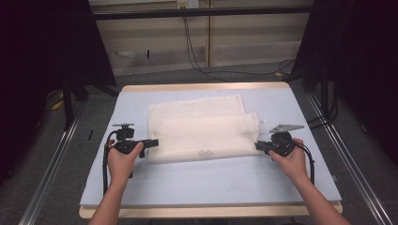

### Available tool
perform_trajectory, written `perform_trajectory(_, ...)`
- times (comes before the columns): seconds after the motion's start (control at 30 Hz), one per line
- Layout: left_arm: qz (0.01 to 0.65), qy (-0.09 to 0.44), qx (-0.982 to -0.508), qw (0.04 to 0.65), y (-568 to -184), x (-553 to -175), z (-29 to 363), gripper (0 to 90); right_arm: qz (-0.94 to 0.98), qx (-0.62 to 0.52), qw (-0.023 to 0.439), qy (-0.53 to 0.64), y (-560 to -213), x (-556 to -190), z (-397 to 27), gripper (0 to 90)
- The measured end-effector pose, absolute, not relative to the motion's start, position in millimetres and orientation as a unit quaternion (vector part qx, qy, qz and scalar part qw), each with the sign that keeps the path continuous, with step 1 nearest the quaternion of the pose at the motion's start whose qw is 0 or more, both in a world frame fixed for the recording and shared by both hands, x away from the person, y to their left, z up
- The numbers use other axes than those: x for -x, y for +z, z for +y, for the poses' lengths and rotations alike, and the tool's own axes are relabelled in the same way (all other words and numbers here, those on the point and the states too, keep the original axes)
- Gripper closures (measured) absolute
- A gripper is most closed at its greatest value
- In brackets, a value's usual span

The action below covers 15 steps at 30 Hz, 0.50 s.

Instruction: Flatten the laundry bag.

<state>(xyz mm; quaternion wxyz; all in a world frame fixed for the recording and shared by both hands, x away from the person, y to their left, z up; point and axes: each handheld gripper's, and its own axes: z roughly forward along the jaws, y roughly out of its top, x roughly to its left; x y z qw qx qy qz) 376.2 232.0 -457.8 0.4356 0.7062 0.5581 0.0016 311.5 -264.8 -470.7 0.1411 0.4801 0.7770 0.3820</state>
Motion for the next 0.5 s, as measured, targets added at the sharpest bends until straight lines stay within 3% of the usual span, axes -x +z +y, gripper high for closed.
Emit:
perform_trajectory(0.1, 0.572, 0.009, -0.695, 0.436, -460.3, -391.5, 228.6, 44.1, 0.776, -0.477, 0.140, 0.387, -472.2, -312.0, -266.1, 84.3)
perform_trajectory(0.2, 0.581, 0.007, -0.693, 0.427, -465.8, -405.7, 227.0, 46.0, 0.777, -0.476, 0.139, 0.388, -472.8, -311.8, -266.6, 83.9)
perform_trajectory(0.3, 0.580, -0.008, -0.699, 0.418, -466.2, -409.1, 225.1, 68.1, 0.777, -0.475, 0.140, 0.388, -473.1, -311.7, -266.7, 83.7)
perform_trajectory(0.33, 0.581, -0.006, -0.697, 0.420, -465.1, -408.4, 222.9, 68.1, 0.777, -0.475, 0.140, 0.388, -473.3, -311.8, -266.3, 83.6)
perform_trajectory(0.37, 0.576, -0.002, -0.701, 0.420, -462.6, -406.1, 222.4, 76.6, 0.779, -0.473, 0.140, 0.386, -473.7, -312.0, -265.8, 83.5)
perform_trajectory(0.5, 0.540, -0.013, -0.712, 0.450, -440.0, -386.8, 220.7, 82.7, 0.779, -0.476, 0.147, 0.380, -473.8, -311.3, -263.7, 83.4)
